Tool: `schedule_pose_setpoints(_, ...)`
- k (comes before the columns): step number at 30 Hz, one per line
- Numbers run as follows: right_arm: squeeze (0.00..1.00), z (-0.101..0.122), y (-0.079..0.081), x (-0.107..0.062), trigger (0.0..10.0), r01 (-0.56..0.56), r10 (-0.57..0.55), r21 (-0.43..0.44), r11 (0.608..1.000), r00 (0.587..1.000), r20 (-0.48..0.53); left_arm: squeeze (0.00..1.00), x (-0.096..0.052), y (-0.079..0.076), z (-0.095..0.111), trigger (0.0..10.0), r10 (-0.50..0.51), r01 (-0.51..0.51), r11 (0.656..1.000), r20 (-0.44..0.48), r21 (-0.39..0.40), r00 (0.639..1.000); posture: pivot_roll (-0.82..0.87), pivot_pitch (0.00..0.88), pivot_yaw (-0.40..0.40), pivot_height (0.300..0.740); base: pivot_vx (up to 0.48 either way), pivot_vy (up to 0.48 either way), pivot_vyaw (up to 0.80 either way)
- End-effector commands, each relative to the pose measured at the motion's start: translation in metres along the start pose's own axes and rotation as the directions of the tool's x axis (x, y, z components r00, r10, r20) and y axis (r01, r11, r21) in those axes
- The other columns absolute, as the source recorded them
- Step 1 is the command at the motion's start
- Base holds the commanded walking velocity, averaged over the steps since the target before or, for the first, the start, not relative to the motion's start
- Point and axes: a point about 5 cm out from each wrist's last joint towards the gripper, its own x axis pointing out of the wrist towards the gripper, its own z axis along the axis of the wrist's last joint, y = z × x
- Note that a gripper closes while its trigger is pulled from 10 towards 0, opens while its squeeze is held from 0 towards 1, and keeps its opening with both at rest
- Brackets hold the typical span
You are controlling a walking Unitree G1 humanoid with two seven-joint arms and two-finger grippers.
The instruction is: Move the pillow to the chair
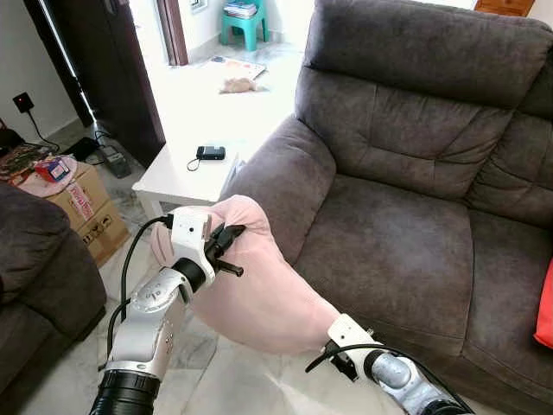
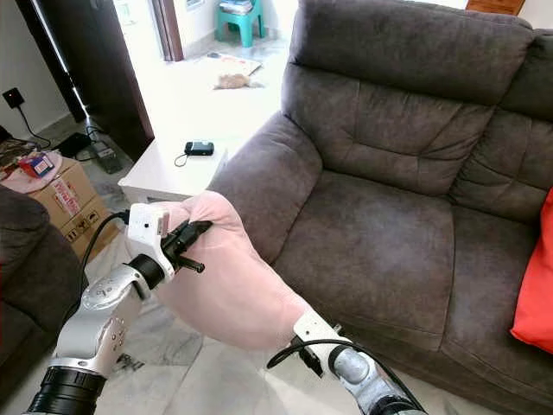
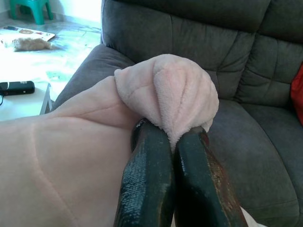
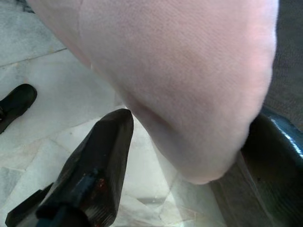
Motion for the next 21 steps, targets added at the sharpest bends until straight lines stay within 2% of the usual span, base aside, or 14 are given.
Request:
schedule_pose_setpoints(1,0.00,-0.0036,0.0015,-0.0004,0.0,0.003,-0.003,0.030,1.000,1.000,-0.015,0.00,0.0024,-0.0090,0.0266,10.0,-0.061,0.060,0.998,0.120,0.016,0.991,0.11,0.052,-0.032,0.740,0.000,0.000,0.00)
schedule_pose_setpoints(21,0.00,0.0015,0.0008,0.0000,0.0,0.000,-0.001,0.043,0.999,1.000,0.024,0.00,0.0037,-0.0100,0.0244,10.0,-0.063,0.063,0.998,0.119,0.009,0.991,0.10,0.032,-0.028,0.740,0.000,0.000,0.00)
